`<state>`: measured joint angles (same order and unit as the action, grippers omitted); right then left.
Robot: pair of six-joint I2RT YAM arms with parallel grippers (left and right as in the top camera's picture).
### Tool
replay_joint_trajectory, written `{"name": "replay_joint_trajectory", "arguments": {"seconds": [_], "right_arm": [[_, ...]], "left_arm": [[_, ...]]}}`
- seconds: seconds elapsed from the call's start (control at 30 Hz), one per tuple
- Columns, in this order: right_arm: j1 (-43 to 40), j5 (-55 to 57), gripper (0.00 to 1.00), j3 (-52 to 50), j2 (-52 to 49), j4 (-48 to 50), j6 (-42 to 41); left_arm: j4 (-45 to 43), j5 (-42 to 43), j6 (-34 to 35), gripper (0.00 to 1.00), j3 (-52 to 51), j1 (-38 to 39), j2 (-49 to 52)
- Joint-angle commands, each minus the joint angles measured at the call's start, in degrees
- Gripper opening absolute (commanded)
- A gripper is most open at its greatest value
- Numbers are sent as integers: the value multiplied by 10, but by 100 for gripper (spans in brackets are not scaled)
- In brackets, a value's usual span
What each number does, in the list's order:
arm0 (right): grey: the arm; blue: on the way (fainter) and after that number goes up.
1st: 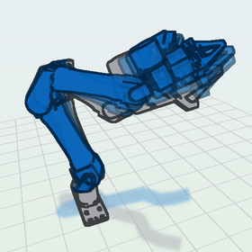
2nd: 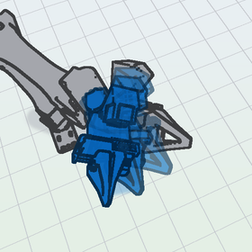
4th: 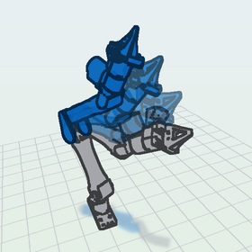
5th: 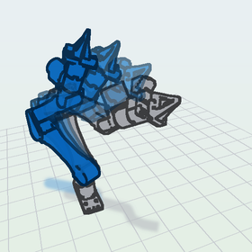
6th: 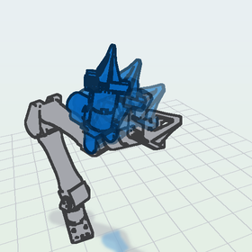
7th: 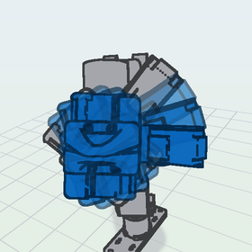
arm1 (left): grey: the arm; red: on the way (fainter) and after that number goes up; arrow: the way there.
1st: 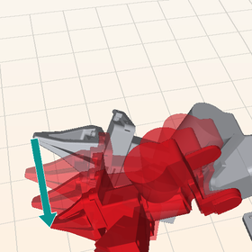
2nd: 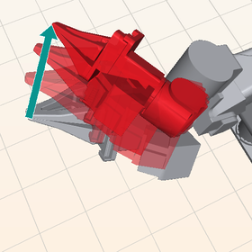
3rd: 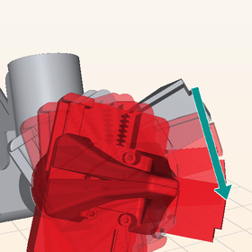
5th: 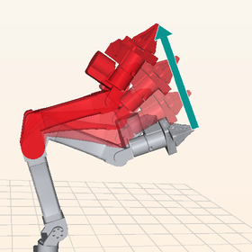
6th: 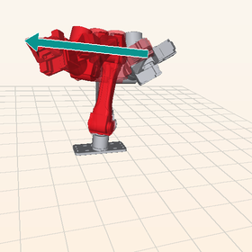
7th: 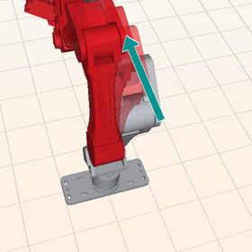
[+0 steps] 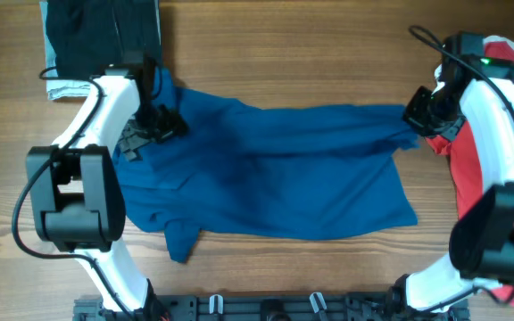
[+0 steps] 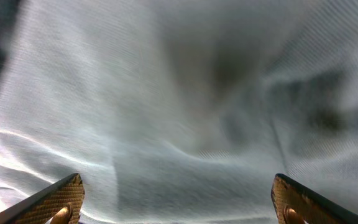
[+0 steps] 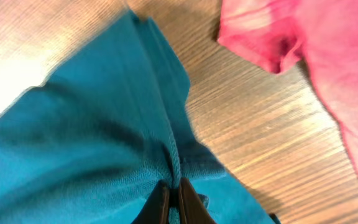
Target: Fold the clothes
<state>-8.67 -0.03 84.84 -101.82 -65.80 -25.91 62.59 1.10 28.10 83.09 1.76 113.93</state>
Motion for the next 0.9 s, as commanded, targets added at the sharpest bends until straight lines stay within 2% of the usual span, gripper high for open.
{"name": "replay_joint_trajectory", "arguments": {"seconds": [0.0,0.1,0.13,0.17,0.23,0.3,0.33,0.37,0.4,0.43,0.47,0.5,0.53,0.57,0.6,0.7,0.73,0.8,0.87], "right_arm": [[3,26,4,17,40,-36,-10],[4,11,5,17,38,-86,10],[4,12,20,16,38,-98,17],[4,14,46,10,38,-100,18],[4,36,57,-2,38,-101,9],[4,66,61,0,38,-95,-30],[4,59,68,0,38,-78,-28],[5,5,71,0,38,-54,11],[5,-56,66,0,38,-30,56],[8,-122,55,-2,37,5,103],[11,-116,42,-2,32,16,105],[11,-116,28,-2,20,21,105],[11,-117,22,-2,7,27,103],[11,-117,9,-2,-8,33,104],[11,-121,4,-2,-31,39,105],[13,-120,4,-2,-109,37,105],[12,-119,4,-2,-127,41,105],[12,-116,4,-2,-150,53,105],[12,-116,4,-2,-171,66,92]], "left_arm": [[0,-11,-9,96,-5,-26,-3],[-1,-11,-9,96,-5,-29,-3],[-1,-11,-9,96,-5,-29,-3],[-1,-11,-9,97,-5,-29,-3],[0,-11,-9,97,-5,-29,-3],[-1,-11,-9,97,-5,-29,-3],[-1,-11,-9,97,-5,-29,-3],[-5,9,-30,97,-4,-29,-3],[-7,52,-73,97,1,-29,-3],[-10,99,-102,97,3,-26,-3],[-12,107,-103,93,3,-22,-3],[-18,107,-104,83,3,-16,0],[-22,107,-104,75,3,-12,3],[-27,107,-104,64,3,-7,7],[-31,107,-104,54,3,-2,12],[-49,106,-99,25,3,7,37],[-61,106,-99,22,3,6,44],[-80,101,-99,24,3,5,48],[-97,93,-99,29,3,5,48]]}}
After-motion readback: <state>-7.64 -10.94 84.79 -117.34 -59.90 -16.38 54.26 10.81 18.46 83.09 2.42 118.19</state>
